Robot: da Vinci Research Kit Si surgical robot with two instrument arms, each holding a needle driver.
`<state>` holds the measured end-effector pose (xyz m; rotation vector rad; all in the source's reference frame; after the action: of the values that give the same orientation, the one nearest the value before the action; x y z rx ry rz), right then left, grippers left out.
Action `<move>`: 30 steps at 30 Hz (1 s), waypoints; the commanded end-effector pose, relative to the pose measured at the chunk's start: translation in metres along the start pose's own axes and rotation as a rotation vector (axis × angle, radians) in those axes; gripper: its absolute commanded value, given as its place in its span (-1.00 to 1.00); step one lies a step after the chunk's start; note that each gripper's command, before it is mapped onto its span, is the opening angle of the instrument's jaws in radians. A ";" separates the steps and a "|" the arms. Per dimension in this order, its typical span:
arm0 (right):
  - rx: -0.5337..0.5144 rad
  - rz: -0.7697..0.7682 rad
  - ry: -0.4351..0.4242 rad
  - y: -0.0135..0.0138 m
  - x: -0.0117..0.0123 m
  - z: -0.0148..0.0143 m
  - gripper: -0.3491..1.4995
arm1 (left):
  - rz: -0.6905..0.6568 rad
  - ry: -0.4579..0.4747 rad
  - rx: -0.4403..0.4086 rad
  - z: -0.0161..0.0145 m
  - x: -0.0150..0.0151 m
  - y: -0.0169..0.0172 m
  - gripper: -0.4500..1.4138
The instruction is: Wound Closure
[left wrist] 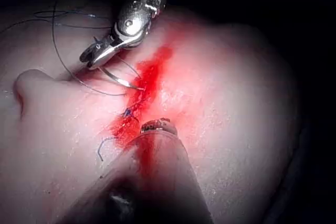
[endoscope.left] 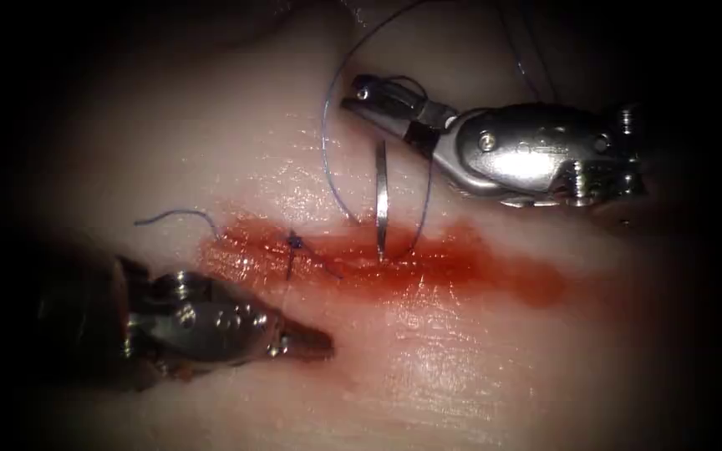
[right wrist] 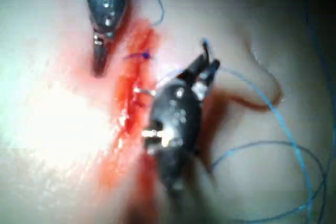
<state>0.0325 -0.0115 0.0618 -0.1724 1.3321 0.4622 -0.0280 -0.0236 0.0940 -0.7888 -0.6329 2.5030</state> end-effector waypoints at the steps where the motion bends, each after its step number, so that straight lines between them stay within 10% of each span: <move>1: -0.005 0.002 0.003 -0.0003 -0.0002 0.0009 -1.00 | -0.001 -0.001 -0.004 0.0010 -0.0003 0.0005 -0.82; 30: 0.005 -0.119 -0.010 -0.0040 -0.0043 0.0013 -1.00 | 0.002 0.004 -0.012 0.0006 -0.0005 0.0007 -0.82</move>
<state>0.0341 -0.0154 0.0654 -0.2501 1.2982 0.3525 -0.0277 -0.0238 0.0937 -0.7990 -0.6406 2.5012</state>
